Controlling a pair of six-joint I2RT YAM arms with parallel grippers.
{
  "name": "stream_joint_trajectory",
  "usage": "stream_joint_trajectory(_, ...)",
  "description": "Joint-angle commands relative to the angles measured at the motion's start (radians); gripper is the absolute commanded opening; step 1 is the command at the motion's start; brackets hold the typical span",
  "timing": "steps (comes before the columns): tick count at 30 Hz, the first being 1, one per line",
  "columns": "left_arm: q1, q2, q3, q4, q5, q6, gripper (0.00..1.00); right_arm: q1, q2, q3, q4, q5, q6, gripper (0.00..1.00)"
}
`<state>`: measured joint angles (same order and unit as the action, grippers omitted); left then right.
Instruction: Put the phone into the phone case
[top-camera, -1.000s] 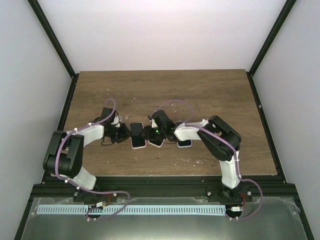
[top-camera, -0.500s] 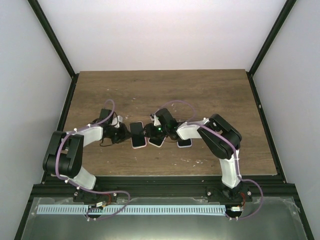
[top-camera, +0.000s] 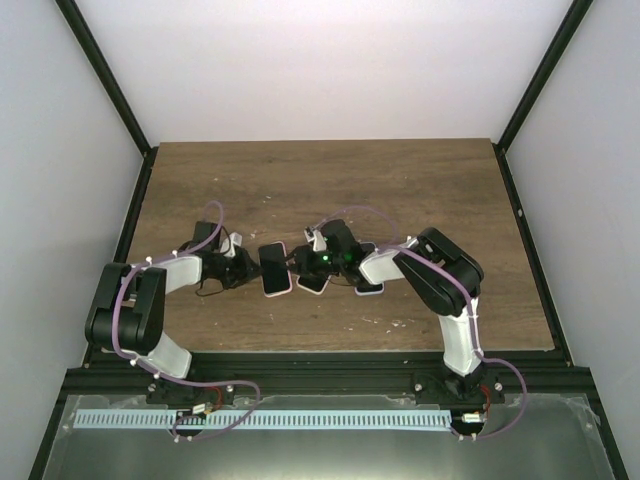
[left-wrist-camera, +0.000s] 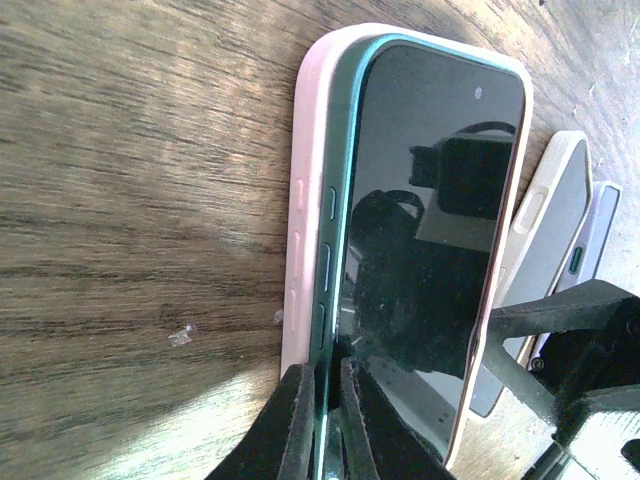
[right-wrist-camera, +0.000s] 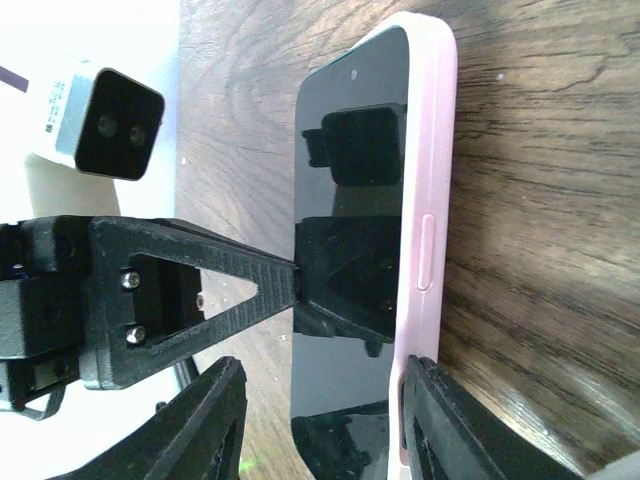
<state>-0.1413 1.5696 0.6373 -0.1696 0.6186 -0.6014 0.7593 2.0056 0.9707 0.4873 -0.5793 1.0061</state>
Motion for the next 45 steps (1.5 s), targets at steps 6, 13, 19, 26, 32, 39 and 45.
stream_joint_trajectory(6, 0.000, 0.060, -0.050, -0.050, -0.074, 0.015, 0.09, 0.029, 0.031, -0.005, 0.359, -0.187, 0.113, 0.46)
stream_joint_trajectory(13, 0.007, 0.070, -0.054, -0.061, -0.105, 0.033, 0.10, 0.029, 0.034, -0.002, 0.323, -0.187, 0.106, 0.50)
stream_joint_trajectory(19, 0.014, 0.091, -0.062, -0.059, -0.118, 0.042, 0.10, 0.021, 0.007, 0.011, 0.169, -0.132, 0.029, 0.50)
stream_joint_trajectory(26, 0.019, 0.102, -0.066, -0.055, -0.125, 0.048, 0.09, 0.012, -0.048, 0.041, -0.112, 0.045, -0.095, 0.50)
stream_joint_trajectory(32, 0.023, 0.108, -0.065, -0.060, -0.126, 0.050, 0.09, 0.008, -0.043, 0.097, -0.264, 0.117, -0.157, 0.54)
stream_joint_trajectory(39, 0.033, 0.102, -0.062, -0.068, -0.127, 0.047, 0.09, 0.013, 0.022, 0.169, -0.394, 0.190, -0.205, 0.56)
stream_joint_trajectory(45, 0.036, 0.104, -0.062, -0.065, -0.124, 0.043, 0.09, 0.041, 0.084, 0.244, -0.456, 0.191, -0.238, 0.60)
